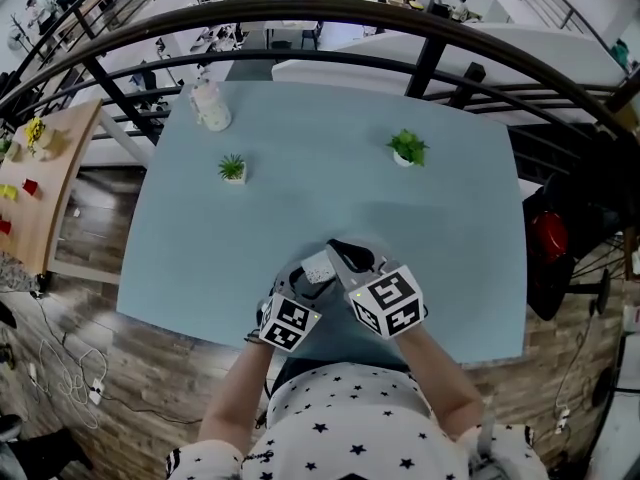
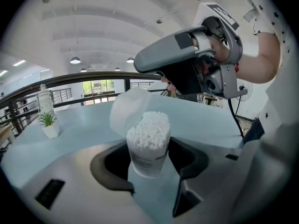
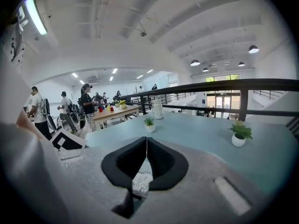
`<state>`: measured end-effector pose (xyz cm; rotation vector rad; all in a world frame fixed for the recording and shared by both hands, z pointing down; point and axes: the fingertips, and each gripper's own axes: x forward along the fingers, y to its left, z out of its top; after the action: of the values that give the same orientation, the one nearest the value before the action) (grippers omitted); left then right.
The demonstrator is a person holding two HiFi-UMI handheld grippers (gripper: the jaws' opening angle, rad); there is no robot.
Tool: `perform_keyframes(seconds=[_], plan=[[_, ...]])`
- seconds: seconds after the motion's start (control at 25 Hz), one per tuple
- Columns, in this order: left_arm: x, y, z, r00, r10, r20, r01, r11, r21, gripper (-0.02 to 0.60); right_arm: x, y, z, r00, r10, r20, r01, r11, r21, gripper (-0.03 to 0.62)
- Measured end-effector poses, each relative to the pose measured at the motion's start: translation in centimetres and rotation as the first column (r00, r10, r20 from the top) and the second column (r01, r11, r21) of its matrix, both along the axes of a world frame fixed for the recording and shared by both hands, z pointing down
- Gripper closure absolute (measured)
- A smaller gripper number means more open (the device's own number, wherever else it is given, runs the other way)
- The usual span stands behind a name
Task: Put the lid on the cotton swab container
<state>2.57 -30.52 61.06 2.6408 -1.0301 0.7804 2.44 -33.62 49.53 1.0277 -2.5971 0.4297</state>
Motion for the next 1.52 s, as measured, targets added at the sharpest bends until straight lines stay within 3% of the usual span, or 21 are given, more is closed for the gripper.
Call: perform_keyframes(seconds=[0.44,1.52], plan=[[-0.1,0.9,-3.3,1.0,-0.024,-0.003,0.024,0.996,0.081,0.339,-0.9,1.2,-1.3,0.999,-0.021,-0.049,0.022,1.0,0.018,0.586],[-0.7,0.4,-7.3,0.987,-0.112,-0.111,0.125,0.986,0.115,0.341,0.4,3.9,-2.0,0.998,-0.028,-0.052,0.028,0.999,0.017,0.586]])
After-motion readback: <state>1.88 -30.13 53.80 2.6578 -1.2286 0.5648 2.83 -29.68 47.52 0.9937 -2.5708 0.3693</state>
